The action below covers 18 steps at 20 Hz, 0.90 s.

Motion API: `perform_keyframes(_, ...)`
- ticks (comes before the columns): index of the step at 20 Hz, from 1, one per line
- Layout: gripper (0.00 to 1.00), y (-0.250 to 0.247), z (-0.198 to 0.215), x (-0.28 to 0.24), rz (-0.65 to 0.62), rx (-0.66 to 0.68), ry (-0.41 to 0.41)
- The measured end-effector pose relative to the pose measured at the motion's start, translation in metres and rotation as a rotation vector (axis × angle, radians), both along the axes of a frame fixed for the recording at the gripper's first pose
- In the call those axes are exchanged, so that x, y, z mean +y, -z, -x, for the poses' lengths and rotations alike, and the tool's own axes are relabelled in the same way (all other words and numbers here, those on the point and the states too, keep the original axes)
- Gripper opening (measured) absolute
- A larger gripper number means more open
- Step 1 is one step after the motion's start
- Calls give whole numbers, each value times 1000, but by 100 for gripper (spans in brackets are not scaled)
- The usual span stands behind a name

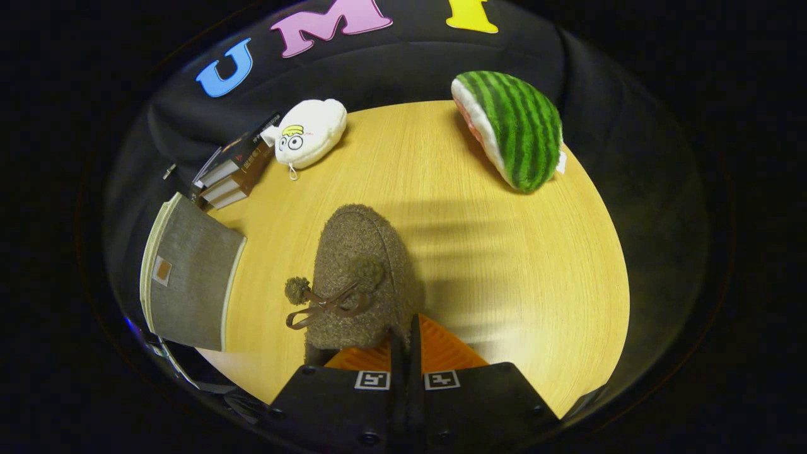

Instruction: Open the storage box then place both shoes into the box .Put the left shoe in first, then the right shoe, with the right side of both shoes facing outward in a uniform manner.

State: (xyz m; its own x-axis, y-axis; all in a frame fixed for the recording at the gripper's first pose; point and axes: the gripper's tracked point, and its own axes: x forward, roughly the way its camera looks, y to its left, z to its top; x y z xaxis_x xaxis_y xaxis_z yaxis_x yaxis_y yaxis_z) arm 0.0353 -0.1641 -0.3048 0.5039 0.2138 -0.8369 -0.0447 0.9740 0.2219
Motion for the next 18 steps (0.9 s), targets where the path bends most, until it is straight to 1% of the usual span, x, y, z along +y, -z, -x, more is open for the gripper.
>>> perform_keyframes(2,5,-22,7,15,-40,-3,48)
perform_keyframes(5,5,-60,15,50,-136,-15,106)
perform_keyframes(8,5,-98,21,83,-200,-53,140)
perform_keyframes(12,5,-150,21,129,-255,-124,165)
perform_keyframes(15,5,-175,22,170,-286,-138,176)
perform_keyframes(18,5,-199,20,221,-349,-145,193)
